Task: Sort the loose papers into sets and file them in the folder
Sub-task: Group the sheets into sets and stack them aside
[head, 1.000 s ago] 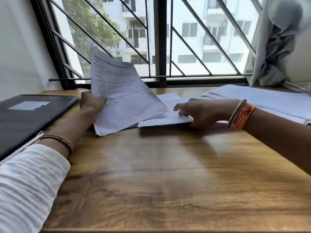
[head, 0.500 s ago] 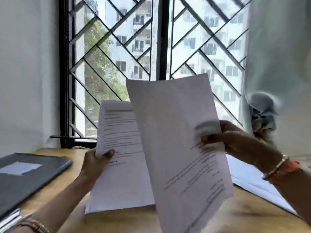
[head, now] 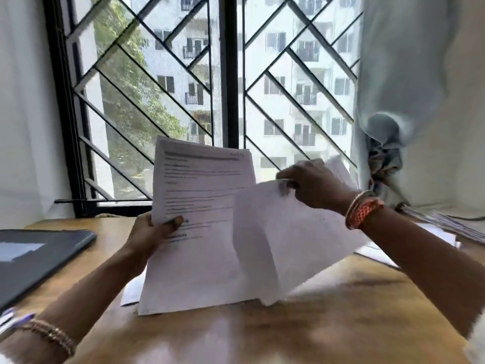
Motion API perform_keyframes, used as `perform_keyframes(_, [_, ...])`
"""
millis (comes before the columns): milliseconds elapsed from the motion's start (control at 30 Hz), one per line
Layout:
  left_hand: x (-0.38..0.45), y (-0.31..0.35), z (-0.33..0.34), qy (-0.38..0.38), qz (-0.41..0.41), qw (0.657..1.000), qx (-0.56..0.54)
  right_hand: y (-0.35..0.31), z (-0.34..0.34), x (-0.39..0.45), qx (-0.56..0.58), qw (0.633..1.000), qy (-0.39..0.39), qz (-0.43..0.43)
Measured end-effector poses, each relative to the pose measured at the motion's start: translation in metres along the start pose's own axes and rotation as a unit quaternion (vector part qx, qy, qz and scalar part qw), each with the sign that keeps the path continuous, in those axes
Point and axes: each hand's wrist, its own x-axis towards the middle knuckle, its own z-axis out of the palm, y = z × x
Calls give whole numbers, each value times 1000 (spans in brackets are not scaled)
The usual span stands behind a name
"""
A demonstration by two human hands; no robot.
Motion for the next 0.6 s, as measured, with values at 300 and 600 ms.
perform_keyframes(300, [-2,-4,10,-39,-74,984,-158,-112,76,9,-183,944,154,-228])
perform_keyframes(600, [-11,-20,20,-18,-48,999,-17,-99,117,2,7,990,144,3])
